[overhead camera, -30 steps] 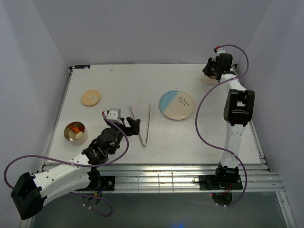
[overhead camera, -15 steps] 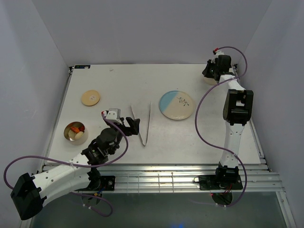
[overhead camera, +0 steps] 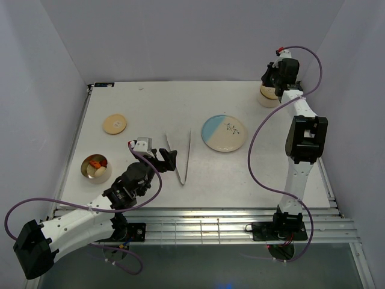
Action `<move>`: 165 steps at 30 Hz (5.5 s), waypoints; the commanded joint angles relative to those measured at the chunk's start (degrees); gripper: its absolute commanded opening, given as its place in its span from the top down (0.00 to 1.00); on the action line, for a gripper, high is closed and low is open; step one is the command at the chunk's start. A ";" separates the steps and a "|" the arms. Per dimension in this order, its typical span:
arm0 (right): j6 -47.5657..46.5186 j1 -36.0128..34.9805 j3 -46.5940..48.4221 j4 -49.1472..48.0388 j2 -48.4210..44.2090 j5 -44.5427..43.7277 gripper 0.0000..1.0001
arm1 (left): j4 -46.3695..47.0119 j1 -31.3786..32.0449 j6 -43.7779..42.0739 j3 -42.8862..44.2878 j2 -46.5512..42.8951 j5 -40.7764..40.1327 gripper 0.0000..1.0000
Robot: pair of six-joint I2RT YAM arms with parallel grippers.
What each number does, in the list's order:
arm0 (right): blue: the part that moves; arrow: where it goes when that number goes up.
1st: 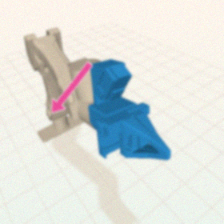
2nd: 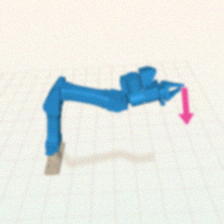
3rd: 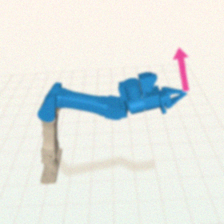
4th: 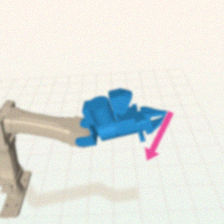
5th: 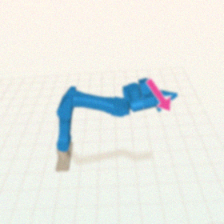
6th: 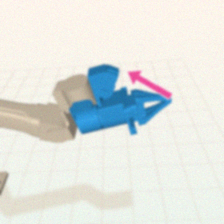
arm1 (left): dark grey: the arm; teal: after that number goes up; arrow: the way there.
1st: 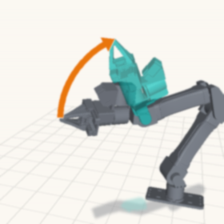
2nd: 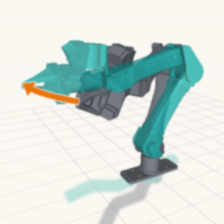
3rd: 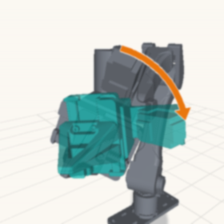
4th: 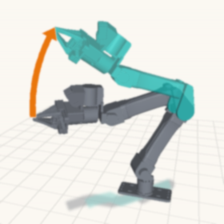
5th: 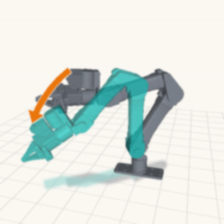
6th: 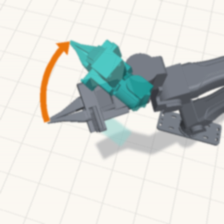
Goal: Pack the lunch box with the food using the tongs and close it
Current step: Close the box lid on the packing box.
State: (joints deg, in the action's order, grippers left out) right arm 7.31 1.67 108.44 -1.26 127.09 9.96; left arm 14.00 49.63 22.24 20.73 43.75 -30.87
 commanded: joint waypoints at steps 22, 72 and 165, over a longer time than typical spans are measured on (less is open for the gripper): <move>-1.16 1.14 2.12 2.32 3.43 -4.60 0.92 | 0.15 0.12 -0.53 1.24 0.02 -0.59 0.02; 3.23 5.71 -2.18 8.29 -1.22 -16.37 0.92 | 0.06 0.12 -0.62 1.24 -0.33 -0.50 0.02; 0.25 2.55 16.99 17.79 17.41 -1.43 0.92 | 0.06 0.21 -0.71 1.50 0.90 -0.77 0.02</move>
State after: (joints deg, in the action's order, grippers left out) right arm 6.79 3.60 127.13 7.22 144.73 7.62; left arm 13.96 49.63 21.87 20.73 45.21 -31.11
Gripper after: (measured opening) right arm 0.079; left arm 0.979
